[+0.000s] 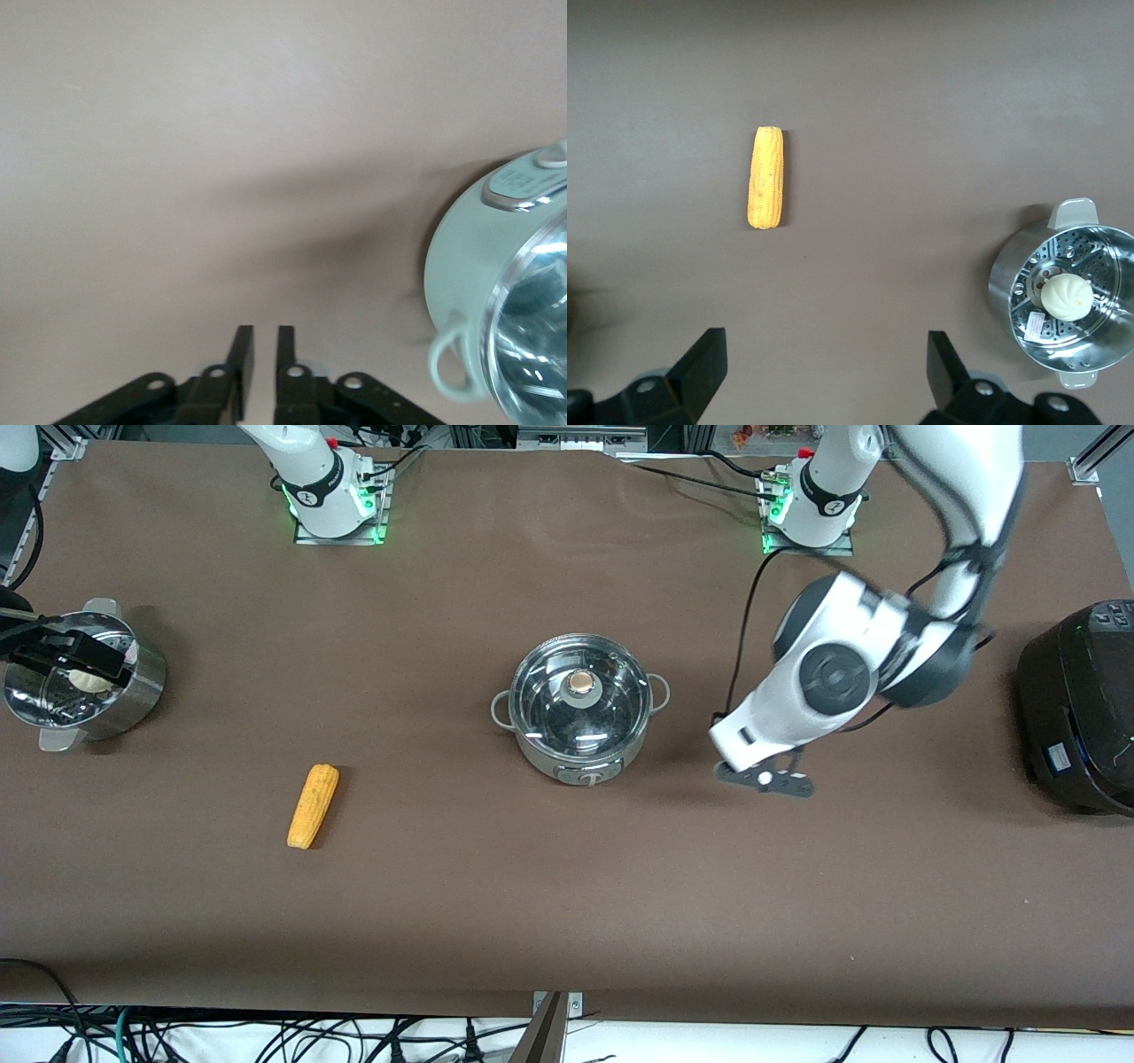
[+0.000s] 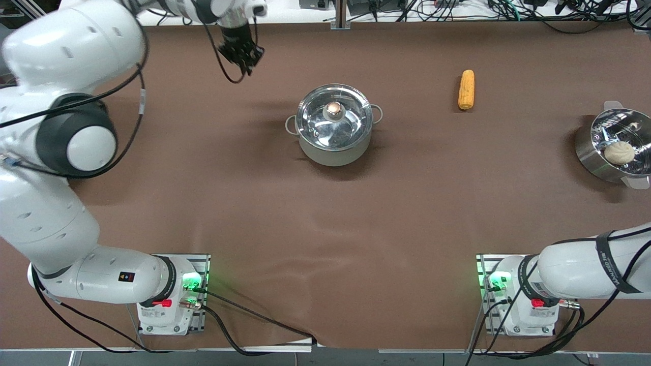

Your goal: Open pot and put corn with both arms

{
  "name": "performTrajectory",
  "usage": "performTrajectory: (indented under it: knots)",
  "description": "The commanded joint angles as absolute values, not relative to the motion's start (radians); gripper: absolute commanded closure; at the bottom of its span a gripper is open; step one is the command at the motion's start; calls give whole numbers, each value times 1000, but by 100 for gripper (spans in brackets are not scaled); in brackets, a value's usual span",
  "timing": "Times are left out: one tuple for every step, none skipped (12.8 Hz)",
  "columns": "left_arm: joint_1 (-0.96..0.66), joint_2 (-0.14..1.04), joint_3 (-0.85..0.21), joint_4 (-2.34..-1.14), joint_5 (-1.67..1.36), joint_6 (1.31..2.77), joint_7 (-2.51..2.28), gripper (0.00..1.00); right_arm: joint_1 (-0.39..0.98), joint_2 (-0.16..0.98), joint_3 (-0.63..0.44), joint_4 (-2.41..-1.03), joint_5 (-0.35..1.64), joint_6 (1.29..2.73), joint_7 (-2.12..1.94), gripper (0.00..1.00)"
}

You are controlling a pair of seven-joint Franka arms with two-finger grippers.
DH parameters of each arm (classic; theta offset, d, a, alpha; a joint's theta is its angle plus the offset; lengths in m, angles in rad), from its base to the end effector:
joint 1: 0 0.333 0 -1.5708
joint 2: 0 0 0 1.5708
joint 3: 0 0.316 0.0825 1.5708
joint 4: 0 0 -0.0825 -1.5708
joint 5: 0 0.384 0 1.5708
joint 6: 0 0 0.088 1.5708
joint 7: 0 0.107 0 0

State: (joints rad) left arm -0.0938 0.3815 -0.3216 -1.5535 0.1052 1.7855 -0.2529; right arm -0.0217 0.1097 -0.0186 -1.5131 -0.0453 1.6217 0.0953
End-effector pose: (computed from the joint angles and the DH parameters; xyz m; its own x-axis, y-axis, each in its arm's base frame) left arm 0.6099 -0.2314 0.4273 0.9761 -0.1744 -0.1295 -0.1776 -0.9840 -0.0139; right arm 0.5916 -0.0279 0.5935 0.9912 -0.1327 0.0034 -0.1327 -0.9900 0.0471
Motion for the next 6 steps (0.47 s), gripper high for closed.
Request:
performTrajectory:
  knots:
    - [-14,194,-327,-1588,83,1723,-229,0,-32,115,-12,-1491,-28,1608,91,0]
    - [18,139,-328,-1586,75,1723,-230,0,-32,115,-12,-1491,-29,1608,89,0]
    - [34,115,-325,-1577,69,1723,-235,0,-34,115,-12,-1491,-29,1608,89,0]
    - [61,114,-324,-1548,66,1677,-232,0,-34,115,-12,-1491,-29,1608,90,0]
    - [84,115,-330,-1527,66,1623,-212,0,-32,115,-12,-1491,-28,1609,91,0]
    - [75,106,-306,-1529,30,1623,-189,0,-32,115,-12,-1491,-28,1609,91,0]
